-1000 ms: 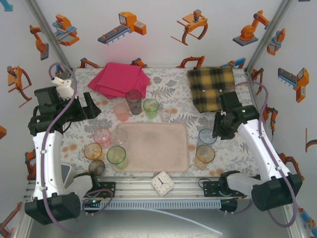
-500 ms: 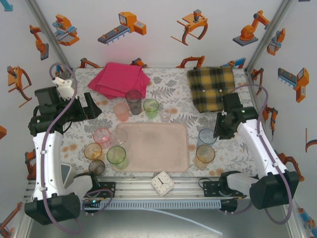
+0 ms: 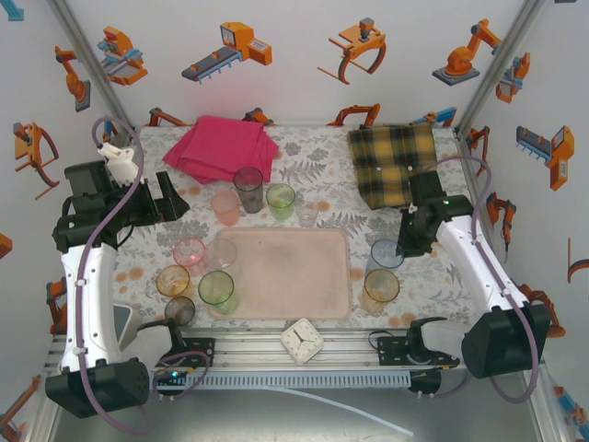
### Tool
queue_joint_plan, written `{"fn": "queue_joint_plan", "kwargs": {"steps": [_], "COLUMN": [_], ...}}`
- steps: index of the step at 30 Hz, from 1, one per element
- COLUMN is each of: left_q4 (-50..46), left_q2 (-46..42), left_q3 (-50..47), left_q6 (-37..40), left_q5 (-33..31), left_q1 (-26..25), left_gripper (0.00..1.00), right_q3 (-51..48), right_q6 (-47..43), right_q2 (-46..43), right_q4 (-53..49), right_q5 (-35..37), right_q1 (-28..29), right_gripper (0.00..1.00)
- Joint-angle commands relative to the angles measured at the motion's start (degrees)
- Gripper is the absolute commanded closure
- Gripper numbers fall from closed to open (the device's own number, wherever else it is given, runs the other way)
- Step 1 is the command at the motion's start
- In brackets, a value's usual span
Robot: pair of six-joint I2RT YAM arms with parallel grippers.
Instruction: Place the glasses into the tray
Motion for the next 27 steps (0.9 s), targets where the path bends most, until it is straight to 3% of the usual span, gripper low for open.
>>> {"fn": "queue_joint_plan", "kwargs": {"steps": [1, 20, 27], "left_q4": [-0.3, -0.9, -1.0], "left_q2": [-0.4, 0.1, 0.2], "left_q3": [-0.3, 1.1, 0.9], "left_q6": [1.1, 0.8, 1.1], "left_q5": [0.7, 0.6, 0.6], "left_q1": [-0.3, -0.5, -0.4], "left_gripper": [0.03, 0.03, 0.03], "right_q3": [-0.2, 4.2, 6.4], "right_q6": [-1.0, -3.4, -4.0], "right_q2": [0.5, 3.0, 3.8], "right_q4": [0.9, 1.2, 0.9], "right_q5": [0.4, 1.2, 0.4], "right_q1": [-0.4, -0.6, -0.8], "right_gripper": [0.79, 0.98, 1.0]}}
